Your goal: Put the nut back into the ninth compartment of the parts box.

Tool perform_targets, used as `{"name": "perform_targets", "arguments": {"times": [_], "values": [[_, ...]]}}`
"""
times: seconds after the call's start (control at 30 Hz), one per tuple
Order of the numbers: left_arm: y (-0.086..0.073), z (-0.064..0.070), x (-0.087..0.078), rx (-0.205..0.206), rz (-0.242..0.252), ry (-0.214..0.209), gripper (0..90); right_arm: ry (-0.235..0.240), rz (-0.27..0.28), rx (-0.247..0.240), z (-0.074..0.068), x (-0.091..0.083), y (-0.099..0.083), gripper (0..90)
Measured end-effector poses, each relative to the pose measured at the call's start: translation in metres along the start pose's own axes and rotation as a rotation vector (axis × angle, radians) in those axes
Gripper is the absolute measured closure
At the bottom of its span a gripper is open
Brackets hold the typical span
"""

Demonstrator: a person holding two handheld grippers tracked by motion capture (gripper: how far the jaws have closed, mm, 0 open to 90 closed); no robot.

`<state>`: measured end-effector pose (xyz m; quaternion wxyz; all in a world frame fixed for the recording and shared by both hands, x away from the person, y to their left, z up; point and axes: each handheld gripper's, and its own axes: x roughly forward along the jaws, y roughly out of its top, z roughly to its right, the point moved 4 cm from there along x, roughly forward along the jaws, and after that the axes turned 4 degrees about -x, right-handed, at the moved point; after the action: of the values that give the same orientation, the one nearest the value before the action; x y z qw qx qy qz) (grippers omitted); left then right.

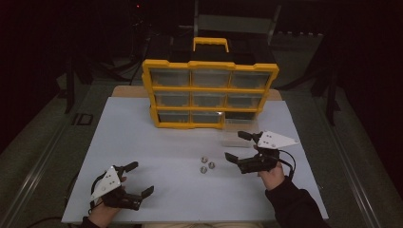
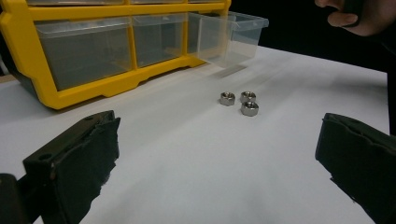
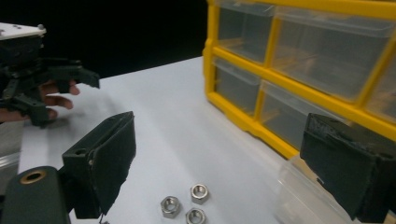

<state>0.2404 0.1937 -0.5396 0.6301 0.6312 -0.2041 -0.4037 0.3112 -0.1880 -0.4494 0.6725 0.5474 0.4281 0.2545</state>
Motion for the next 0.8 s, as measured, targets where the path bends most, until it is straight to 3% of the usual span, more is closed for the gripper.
{"name": "perform_targets", "arguments": {"times": [0.2, 0.33, 0.8], "values": [[0.0, 0.0, 0.0, 0.0, 0.007, -0.001, 0.0, -0.023, -0.042, 0.022, 0.004, 0.015, -0.003, 13.1], [0.001, 0.0, 0.0, -0.004, 0.013, 0.001, 0.0, -0.014, -0.071, 0.027, 0.003, 0.025, -0.013, 12.0], [0.0, 0.0, 0.0, -0.005, 0.009, -0.004, 0.0, 0.059, -0.202, 0.035, -0.001, 0.049, -0.046, 27.3]]}}
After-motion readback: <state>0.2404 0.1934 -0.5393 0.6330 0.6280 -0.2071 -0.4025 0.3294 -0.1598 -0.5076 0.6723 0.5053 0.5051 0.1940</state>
